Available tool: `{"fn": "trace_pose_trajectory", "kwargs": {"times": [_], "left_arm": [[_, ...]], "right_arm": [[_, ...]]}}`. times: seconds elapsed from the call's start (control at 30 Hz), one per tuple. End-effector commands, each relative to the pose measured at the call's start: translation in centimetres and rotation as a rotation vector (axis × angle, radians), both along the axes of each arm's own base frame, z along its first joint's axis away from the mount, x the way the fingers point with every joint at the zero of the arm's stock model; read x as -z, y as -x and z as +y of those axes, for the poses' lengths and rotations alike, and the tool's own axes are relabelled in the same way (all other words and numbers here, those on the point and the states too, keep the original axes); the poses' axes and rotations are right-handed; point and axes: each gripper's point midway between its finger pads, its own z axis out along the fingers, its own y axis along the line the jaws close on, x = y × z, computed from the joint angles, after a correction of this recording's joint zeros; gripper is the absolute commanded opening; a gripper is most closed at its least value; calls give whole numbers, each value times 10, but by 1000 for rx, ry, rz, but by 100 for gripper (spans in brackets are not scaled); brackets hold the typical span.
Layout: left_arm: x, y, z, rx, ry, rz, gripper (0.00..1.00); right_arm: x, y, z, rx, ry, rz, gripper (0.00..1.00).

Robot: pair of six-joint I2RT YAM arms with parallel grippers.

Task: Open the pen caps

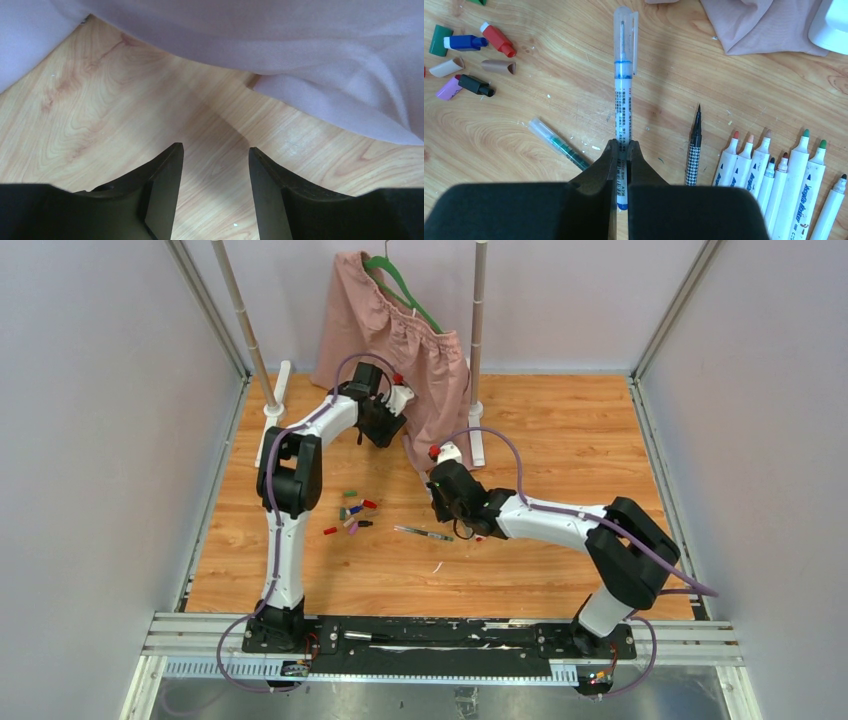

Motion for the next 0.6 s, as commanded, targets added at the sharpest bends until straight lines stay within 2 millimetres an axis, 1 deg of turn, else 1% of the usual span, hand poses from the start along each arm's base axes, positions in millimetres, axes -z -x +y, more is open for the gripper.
{"fn": "trace_pose_trajectory", "kwargs": {"times": [0.0,0.07,0.13,0.2,0.33,0.43,0.5,0.57], "left_arm": [[4,17,-6,54,51,70,55],[-13,23,-9,63,118,71,53],[-33,23,-7,48,147,46,53],[-52,18,-5,11,166,5,53],[-90,-5,3,-113,231,-134,54],[-113,-12,9,-165,267,-243,54],[-115,-9,8,-154,272,-251,54],[-111,3,3,-82,264,-201,54]], "right_arm": [[-6,8,-2,-13,2,-15,0],[-8,8,-2,-13,2,-19,0],[-8,8,-2,-13,0,-18,0],[-7,10,-1,-18,-2,-13,0],[-5,15,0,-25,0,-8,0],[-4,21,-2,-35,3,-5,0],[-6,27,-1,-51,-3,-2,0],[-11,34,2,-83,-18,8,0]]}}
